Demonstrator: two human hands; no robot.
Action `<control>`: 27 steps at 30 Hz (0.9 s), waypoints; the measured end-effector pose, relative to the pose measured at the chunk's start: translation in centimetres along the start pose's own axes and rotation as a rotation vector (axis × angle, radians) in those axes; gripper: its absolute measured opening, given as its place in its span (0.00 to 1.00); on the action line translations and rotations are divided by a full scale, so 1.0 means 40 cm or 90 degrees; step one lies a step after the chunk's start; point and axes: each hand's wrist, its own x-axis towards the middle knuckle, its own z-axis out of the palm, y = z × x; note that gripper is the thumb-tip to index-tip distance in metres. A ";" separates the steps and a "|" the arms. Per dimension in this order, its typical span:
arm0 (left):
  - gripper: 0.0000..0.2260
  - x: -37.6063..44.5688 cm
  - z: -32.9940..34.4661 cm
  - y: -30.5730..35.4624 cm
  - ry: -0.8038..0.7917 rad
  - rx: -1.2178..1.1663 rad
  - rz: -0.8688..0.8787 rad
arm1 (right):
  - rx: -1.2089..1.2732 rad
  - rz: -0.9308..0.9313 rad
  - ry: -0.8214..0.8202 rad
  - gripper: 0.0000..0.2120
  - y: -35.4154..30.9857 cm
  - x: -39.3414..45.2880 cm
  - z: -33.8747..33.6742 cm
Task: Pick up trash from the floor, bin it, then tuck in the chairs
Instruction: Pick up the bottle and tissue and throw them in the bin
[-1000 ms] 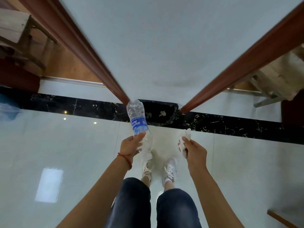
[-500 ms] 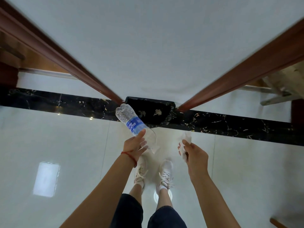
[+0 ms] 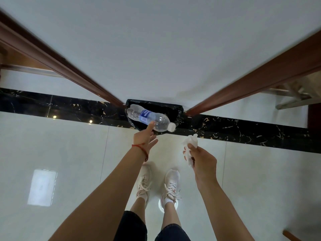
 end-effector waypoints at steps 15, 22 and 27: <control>0.20 -0.057 -0.161 -0.005 0.055 0.674 0.453 | -0.051 -0.013 -0.014 0.13 0.011 0.026 0.102; 0.24 -0.066 -0.225 0.019 0.044 0.894 0.574 | -0.167 -0.056 -0.021 0.17 -0.008 0.096 0.216; 0.25 -0.062 -0.244 0.030 0.050 0.905 0.563 | -0.184 -0.071 -0.025 0.17 -0.050 0.136 0.285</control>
